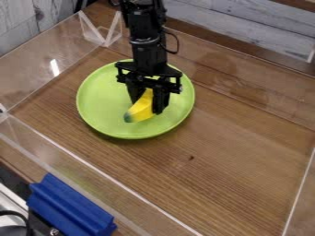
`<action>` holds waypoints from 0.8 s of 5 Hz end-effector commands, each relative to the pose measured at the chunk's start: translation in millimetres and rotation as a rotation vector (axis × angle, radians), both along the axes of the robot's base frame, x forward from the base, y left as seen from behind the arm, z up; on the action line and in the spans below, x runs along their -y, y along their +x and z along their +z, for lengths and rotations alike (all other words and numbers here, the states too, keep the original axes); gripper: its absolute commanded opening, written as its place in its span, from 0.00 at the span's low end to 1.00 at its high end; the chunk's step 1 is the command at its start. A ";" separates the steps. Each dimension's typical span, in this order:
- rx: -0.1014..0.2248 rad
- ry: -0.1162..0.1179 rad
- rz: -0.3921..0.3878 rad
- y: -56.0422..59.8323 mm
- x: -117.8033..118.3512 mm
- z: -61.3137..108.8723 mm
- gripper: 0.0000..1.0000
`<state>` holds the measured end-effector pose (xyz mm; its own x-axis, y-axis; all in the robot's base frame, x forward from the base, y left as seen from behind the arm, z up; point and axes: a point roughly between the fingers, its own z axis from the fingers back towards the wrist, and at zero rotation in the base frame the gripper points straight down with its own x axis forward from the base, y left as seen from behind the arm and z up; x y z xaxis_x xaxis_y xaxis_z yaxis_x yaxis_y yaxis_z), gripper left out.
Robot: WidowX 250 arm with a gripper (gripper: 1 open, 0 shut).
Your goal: Remove the banana from inside the green plate and put it on the table
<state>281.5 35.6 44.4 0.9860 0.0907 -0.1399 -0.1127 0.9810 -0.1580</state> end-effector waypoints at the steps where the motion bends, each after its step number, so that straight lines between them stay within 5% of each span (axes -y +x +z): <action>1: 0.083 0.022 -0.019 11.2 1.7 29.3 0.00; 4: 0.079 0.017 -0.051 6.6 14.4 43.2 0.00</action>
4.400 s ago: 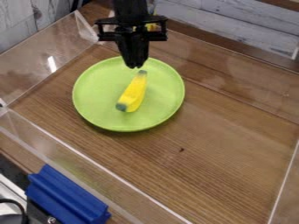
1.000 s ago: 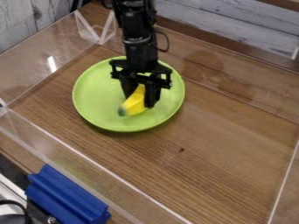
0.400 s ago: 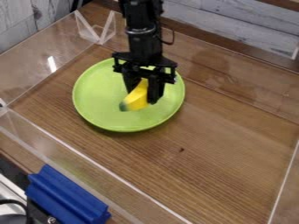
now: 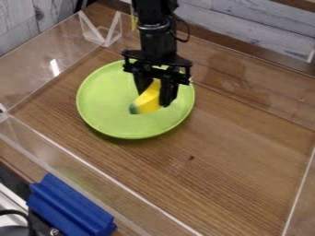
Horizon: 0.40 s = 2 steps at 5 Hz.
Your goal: Remove the banana from inside the green plate and put it on the table
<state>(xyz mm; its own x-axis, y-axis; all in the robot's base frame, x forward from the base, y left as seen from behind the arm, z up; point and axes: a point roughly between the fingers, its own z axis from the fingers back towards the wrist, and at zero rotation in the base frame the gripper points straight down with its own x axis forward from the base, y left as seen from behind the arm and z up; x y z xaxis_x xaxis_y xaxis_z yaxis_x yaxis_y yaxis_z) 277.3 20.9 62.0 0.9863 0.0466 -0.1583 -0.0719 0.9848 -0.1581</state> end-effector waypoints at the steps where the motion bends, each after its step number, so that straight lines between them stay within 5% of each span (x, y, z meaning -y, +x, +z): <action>1: 0.097 0.014 -0.019 9.2 3.7 27.7 0.00; 2: 0.097 0.012 -0.028 7.3 7.5 29.8 0.00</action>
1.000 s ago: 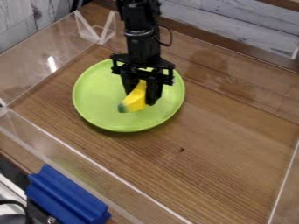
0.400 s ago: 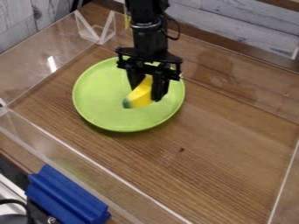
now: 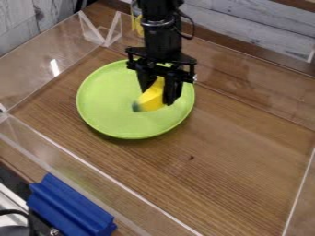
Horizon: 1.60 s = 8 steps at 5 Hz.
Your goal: Remove the banana from inside the green plate and put it on the table
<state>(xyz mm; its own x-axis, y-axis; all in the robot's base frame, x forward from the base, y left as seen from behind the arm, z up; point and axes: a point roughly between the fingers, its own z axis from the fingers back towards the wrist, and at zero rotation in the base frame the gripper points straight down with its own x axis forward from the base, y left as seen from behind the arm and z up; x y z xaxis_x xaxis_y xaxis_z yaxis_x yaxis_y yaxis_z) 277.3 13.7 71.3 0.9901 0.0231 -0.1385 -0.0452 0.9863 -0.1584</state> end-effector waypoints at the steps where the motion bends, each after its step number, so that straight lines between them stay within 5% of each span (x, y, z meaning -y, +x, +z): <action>1: 0.078 0.008 -0.014 4.9 4.8 21.9 0.00; 8: 0.076 -0.011 -0.105 -11.7 37.3 24.7 0.00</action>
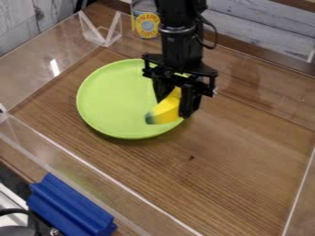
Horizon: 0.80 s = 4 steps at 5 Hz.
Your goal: Remove the banana from inside the green plate and put it on the table
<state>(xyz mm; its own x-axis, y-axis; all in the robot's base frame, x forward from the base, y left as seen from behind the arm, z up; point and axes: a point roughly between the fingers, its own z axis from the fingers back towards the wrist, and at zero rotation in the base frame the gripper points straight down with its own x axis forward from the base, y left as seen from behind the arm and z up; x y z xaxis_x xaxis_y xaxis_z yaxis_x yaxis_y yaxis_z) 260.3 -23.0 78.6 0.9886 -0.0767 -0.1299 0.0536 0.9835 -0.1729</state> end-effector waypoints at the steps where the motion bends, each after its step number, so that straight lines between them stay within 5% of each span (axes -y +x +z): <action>1: 0.066 -0.004 -0.031 4.5 7.0 17.1 0.00; 4: 0.073 -0.016 -0.109 3.5 31.0 6.1 0.00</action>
